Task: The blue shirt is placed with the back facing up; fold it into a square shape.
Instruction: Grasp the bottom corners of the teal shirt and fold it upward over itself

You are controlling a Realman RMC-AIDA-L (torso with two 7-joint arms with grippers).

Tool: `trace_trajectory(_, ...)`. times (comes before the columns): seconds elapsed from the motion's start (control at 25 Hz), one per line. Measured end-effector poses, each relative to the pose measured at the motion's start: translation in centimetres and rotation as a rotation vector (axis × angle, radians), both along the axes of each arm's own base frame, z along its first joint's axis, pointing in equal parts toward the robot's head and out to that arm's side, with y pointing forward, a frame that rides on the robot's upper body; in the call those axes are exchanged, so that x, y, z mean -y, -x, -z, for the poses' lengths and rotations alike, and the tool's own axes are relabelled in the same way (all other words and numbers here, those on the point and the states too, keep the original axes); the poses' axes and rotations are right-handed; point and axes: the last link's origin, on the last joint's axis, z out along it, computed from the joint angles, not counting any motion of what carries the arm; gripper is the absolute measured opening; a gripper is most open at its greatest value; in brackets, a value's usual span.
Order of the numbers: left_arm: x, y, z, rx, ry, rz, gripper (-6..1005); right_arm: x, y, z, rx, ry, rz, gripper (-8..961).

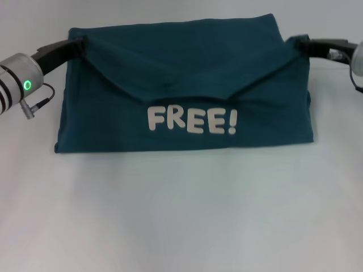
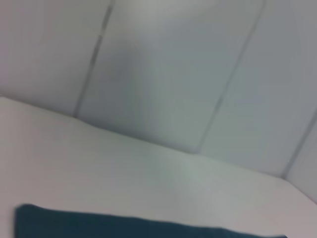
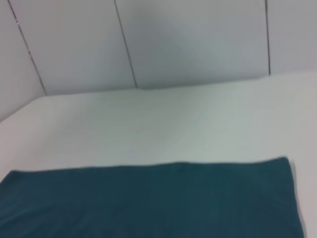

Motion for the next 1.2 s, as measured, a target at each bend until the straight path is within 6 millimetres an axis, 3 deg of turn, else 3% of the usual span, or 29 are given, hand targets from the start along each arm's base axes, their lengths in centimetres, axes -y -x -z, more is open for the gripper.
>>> trace_trajectory(0.32, 0.6, 1.1, 0.5, 0.019, -0.047, -0.034, 40, -0.8, 1.1, 1.4, 0.051, -0.012, -0.016, 45)
trace_trajectory(1.2, 2.9, 3.0, 3.9, 0.027, -0.035, -0.098, 40, 1.0, -0.8, 4.1, 0.078, -0.018, 0.022, 47)
